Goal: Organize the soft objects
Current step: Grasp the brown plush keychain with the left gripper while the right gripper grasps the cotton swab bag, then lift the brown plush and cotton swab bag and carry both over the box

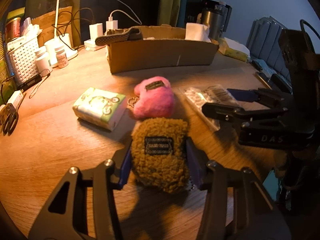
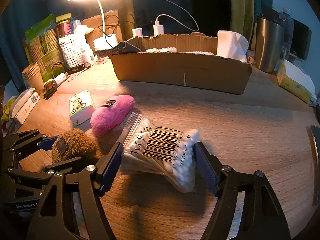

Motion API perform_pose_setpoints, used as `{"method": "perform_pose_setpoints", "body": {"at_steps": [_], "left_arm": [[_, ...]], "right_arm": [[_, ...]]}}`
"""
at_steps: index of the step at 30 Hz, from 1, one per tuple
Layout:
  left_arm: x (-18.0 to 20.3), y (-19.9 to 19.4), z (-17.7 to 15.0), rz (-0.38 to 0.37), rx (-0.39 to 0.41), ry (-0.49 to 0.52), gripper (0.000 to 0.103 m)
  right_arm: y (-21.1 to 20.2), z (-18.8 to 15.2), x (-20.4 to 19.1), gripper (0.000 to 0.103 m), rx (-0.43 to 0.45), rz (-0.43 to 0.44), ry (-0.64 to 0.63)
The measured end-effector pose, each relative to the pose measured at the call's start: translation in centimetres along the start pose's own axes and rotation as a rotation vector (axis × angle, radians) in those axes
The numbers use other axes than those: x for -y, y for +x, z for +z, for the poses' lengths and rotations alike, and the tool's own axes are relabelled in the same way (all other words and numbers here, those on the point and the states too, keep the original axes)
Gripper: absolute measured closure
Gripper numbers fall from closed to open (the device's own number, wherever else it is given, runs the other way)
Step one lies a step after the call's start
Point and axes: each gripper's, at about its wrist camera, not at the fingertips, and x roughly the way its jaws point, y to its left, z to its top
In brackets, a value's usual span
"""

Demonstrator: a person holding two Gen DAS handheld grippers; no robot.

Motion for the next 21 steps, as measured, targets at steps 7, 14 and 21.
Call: {"method": "perform_pose_setpoints", "body": {"at_steps": [7,14,21], "left_arm": [[-0.3,-0.7,0.4,0.006,0.020,-0.010,0.053],[-0.7,-1.7,1.6,0.006,0.050,-0.013,0.053],[-0.8,-2.1,3.0,0.005,0.070,-0.009,0.053]], "right_arm": [[-0.3,0.4,-0.5,0.032,0.003,0.012,-0.016],[-1.6,1.5,-0.4,0.032,0.035,0.006,-0.015],[-2.5,2.6,0.3,0.032,0.057,0.002,-0.011]]}}
